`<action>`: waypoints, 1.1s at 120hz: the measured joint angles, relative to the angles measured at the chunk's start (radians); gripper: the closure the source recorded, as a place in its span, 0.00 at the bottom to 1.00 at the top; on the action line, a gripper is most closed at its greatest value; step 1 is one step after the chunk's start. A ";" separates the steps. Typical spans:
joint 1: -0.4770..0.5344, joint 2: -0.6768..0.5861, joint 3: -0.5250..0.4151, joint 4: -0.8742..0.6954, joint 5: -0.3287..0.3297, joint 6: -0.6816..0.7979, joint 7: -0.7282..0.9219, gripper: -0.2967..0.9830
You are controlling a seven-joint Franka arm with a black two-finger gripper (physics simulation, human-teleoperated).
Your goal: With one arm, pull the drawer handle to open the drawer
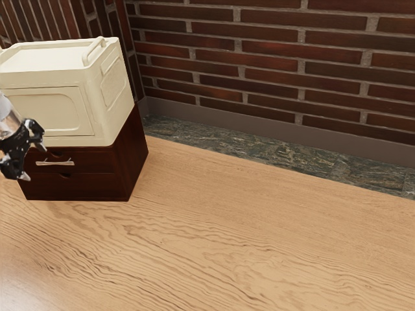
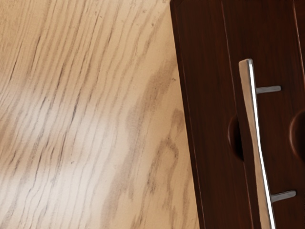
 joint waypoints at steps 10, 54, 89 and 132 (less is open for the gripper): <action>0.001 0.035 -0.001 -0.002 0.000 0.044 -0.051 0.23; 0.002 0.147 -0.001 -0.010 -0.002 0.203 -0.208 0.23; 0.003 0.166 0.001 -0.034 -0.002 0.275 -0.261 0.23; 0.015 0.205 0.001 -0.037 -0.001 0.329 -0.285 0.23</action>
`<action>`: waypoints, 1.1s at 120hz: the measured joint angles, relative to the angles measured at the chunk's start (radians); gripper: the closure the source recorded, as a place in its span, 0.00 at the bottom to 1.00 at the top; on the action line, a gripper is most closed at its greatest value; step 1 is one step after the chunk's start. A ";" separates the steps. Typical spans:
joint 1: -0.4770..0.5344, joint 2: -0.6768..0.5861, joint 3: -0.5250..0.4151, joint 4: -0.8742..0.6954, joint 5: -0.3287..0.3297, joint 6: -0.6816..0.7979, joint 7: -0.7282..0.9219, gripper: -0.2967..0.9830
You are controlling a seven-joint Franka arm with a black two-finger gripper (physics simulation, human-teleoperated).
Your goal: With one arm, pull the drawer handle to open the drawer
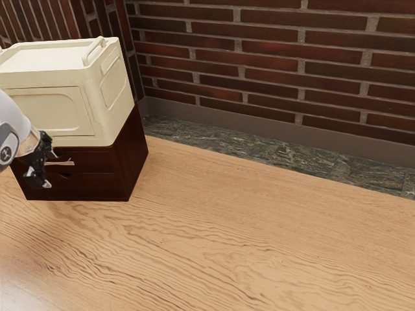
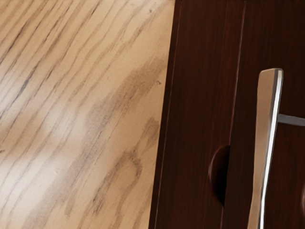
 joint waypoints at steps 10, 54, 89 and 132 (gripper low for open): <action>0.008 0.007 0.000 0.000 0.000 0.005 -0.003 0.23; 0.013 0.051 -0.001 0.021 -0.003 0.043 -0.013 0.23; 0.017 0.103 -0.001 0.048 -0.005 0.059 -0.018 0.23; 0.018 0.136 -0.001 0.051 -0.006 0.087 -0.022 0.23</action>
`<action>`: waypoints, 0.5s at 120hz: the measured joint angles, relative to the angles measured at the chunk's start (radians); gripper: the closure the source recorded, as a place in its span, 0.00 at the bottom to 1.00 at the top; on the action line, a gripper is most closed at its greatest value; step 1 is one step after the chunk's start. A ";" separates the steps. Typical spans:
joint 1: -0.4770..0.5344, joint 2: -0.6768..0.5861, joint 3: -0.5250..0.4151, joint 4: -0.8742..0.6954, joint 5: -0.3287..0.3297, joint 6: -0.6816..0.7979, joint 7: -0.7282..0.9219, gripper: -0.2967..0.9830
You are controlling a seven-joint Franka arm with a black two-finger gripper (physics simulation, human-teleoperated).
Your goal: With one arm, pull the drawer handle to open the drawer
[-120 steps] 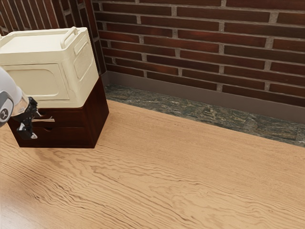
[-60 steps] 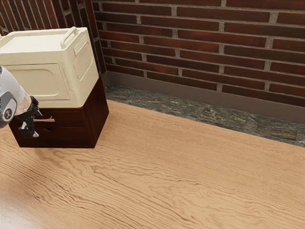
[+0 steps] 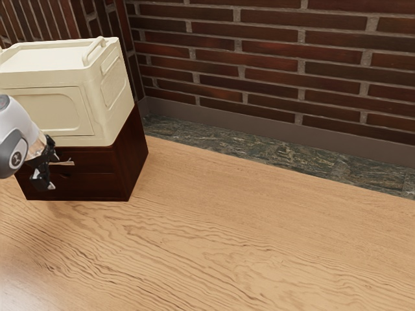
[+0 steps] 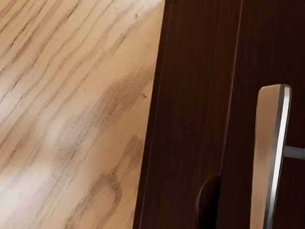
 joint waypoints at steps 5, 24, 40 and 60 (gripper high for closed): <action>0.000 0.000 0.000 0.000 0.000 0.002 0.000 0.24; 0.001 0.001 0.000 0.000 0.000 0.007 -0.001 0.30; 0.001 -0.001 0.000 0.000 0.000 0.009 -0.002 0.38; 0.003 -0.008 0.000 0.000 0.002 0.009 0.001 0.50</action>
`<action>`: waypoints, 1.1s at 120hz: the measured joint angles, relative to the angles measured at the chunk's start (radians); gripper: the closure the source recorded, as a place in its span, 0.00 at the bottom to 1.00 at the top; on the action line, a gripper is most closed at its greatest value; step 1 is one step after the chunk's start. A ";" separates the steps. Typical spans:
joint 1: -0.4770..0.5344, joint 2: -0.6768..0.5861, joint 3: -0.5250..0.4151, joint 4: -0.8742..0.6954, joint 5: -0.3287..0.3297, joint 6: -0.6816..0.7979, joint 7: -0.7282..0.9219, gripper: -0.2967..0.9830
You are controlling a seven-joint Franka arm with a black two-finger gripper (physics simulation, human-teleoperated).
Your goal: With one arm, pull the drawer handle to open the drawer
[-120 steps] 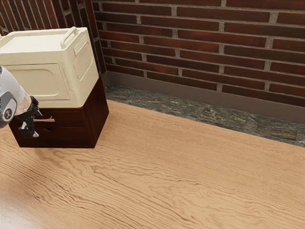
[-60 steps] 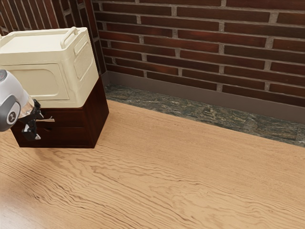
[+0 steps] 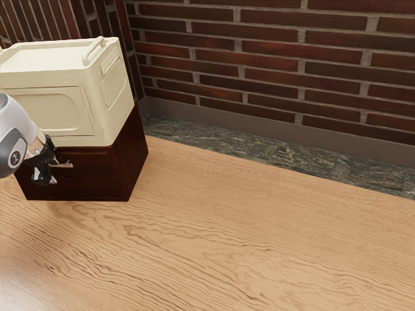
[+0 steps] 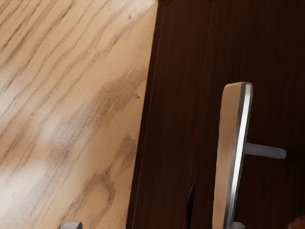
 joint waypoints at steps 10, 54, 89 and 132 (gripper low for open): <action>0.000 -0.004 0.000 0.000 0.001 -0.001 0.003 0.56; -0.001 -0.047 0.000 -0.022 0.007 -0.014 0.013 0.80; -0.014 -0.107 0.028 -0.079 0.028 -0.021 0.018 0.84; -0.003 -0.175 0.029 -0.138 0.031 -0.029 0.022 0.85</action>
